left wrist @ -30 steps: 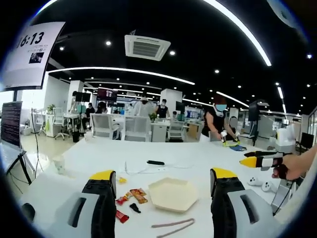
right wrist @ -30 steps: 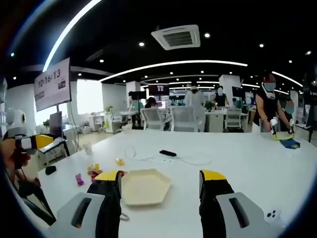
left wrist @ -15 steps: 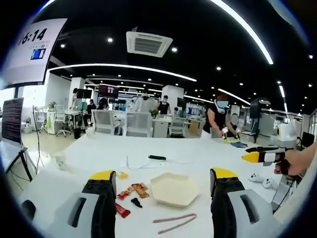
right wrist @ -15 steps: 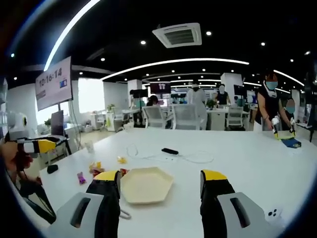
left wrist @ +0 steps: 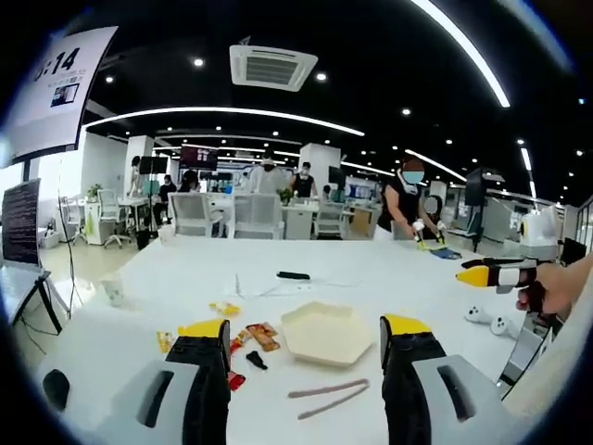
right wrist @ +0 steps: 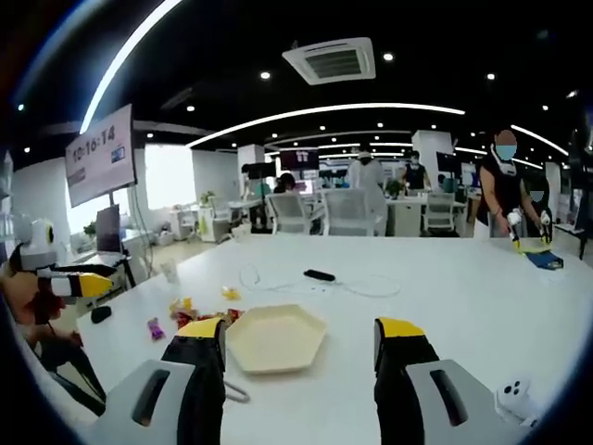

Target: Place the target food into the container with the food tongs after gripping and lifting it, then release it inside without dropping or visibly crushing the food.

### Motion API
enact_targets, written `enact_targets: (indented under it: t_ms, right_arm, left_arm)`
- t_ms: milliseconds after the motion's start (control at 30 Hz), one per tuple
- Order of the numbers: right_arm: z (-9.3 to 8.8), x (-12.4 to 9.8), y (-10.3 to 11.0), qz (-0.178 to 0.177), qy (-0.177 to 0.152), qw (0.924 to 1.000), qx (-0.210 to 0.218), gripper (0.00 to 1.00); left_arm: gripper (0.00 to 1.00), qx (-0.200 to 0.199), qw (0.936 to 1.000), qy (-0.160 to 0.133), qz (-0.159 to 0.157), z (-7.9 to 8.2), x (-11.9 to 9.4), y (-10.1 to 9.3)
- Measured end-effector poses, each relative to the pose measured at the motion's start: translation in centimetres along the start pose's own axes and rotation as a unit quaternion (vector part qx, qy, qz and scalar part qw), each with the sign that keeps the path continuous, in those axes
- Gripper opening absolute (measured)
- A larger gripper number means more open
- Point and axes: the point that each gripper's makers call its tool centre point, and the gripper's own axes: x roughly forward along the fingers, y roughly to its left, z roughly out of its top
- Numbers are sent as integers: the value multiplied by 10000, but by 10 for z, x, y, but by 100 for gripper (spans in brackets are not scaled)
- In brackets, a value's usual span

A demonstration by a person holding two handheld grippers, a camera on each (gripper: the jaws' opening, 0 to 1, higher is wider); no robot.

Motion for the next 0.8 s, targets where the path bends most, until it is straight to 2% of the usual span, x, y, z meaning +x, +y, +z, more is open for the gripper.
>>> enact_targets:
  t_ms: [67,400,500,600,800]
  right_arm:
    - [1,0,0,-2,-22,10000,19,66]
    - [-3,-4,-2,-34,9,10000,70,66]
    - [-4,-5,-2,-38,14,9999,93,66]
    - [-6,-5,-1,-24,34,9999,95,66]
    - [-8,-5,1,1,54,9999,111,66]
  left_arm:
    - [59,-22,10000,87,29,-5,-1,3]
    - [53,-5,9989,466,30,-25,-1,4]
    - [52,-62,9986,534,4,-28,-1,1]
    - [52,20,9972,750,-16,-36,-1,-2]
    - [50,37,9962,866,-63,-42,-3,-4]
